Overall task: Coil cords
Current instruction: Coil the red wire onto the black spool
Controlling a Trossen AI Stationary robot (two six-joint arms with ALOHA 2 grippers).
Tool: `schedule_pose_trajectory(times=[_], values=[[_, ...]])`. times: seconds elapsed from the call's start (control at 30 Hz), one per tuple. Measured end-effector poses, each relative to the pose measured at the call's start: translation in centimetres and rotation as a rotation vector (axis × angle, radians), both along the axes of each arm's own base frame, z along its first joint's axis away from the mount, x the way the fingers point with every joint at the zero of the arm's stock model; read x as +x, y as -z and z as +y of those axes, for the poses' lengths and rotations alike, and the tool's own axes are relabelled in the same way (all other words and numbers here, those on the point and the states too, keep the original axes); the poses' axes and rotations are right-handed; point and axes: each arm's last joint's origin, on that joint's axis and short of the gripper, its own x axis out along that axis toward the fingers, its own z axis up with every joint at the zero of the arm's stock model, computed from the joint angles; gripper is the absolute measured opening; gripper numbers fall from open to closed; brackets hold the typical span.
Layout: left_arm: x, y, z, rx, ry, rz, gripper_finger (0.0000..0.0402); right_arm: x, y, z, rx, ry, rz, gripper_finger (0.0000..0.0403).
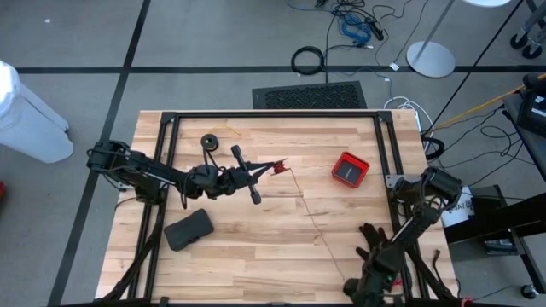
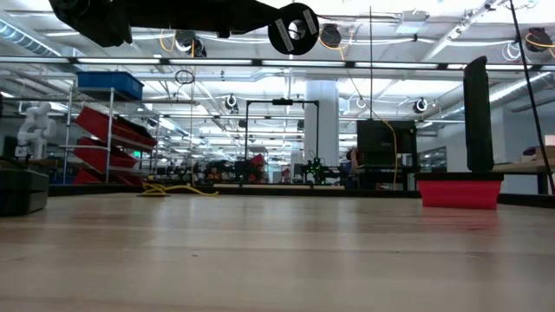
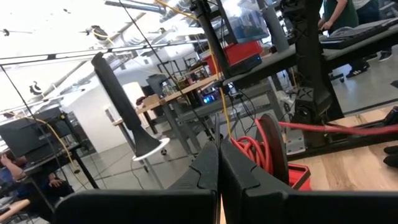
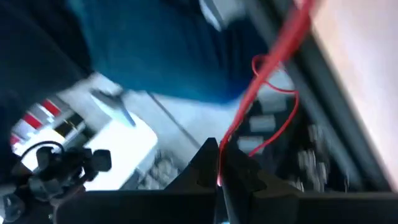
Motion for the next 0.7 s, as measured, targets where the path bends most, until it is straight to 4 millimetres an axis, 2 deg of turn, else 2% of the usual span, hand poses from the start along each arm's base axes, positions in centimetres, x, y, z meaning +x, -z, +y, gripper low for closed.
schedule_pose_trajectory(times=[0.1, 0.17, 0.33, 0.47, 0.57, 0.7], values=[[0.0, 0.0, 0.0, 0.0, 0.0, 0.0, 0.0, -1.0, -1.0, 0.1, -0.023, -0.005, 0.079, 0.0001], [0.0, 0.0, 0.0, 0.0, -0.001, 0.0, 0.0, -1.5, -2.2, -0.2, -0.076, 0.038, 0.035, 0.0001], [0.0, 0.0, 0.0, 0.0, -0.001, 0.0, 0.0, -2.8, -6.2, -1.6, -0.258, 0.176, -0.204, 0.0002], [0.0, 0.0, 0.0, 0.0, -0.001, 0.0, 0.0, -5.4, -8.9, -2.5, -0.408, 0.23, -0.198, 0.0002], [0.0, 0.0, 0.0, 0.0, 0.0, 0.001, 0.0, -6.6, -10.2, -3.0, -0.513, 0.286, -0.197, 0.0002], [0.0, 0.0, 0.0, 0.0, 0.0, 0.002, 0.0, -6.7, -10.6, -3.4, -0.608, 0.37, -0.321, 0.0002]])
